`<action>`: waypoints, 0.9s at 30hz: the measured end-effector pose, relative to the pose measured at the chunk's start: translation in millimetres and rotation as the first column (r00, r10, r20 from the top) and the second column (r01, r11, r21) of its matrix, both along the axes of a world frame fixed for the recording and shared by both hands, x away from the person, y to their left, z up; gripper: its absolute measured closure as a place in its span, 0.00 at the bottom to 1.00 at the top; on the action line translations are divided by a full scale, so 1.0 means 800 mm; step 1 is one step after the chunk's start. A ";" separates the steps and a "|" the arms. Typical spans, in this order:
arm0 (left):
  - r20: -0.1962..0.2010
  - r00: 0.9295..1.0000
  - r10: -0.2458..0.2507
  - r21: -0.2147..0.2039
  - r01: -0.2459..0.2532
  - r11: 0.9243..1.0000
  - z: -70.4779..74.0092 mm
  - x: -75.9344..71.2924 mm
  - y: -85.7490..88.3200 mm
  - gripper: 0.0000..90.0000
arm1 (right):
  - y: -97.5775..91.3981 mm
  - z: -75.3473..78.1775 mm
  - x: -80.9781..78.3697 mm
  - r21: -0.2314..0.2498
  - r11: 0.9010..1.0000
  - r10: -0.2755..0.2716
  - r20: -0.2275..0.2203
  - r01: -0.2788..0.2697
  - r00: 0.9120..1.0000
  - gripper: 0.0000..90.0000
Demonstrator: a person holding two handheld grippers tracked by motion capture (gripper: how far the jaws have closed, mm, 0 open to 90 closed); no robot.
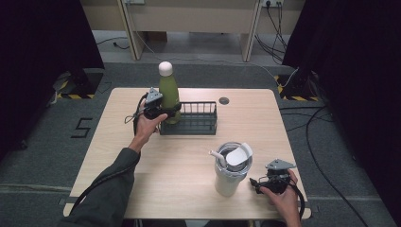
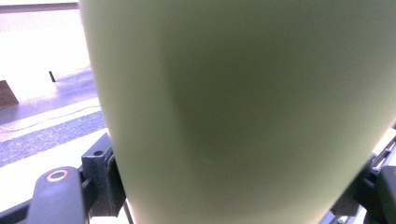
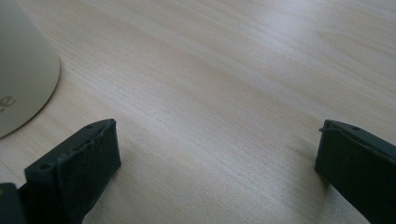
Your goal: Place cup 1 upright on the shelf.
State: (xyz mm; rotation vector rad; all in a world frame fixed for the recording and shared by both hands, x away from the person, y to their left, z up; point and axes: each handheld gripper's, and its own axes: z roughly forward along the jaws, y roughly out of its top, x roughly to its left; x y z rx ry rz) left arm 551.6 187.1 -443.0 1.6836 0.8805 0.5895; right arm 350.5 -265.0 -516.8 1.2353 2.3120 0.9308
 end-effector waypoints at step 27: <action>-0.009 1.000 0.007 -0.037 -0.007 0.999 0.008 -0.003 0.003 0.16 | 0.000 0.000 0.000 0.000 1.000 0.000 0.000 0.000 1.000 0.00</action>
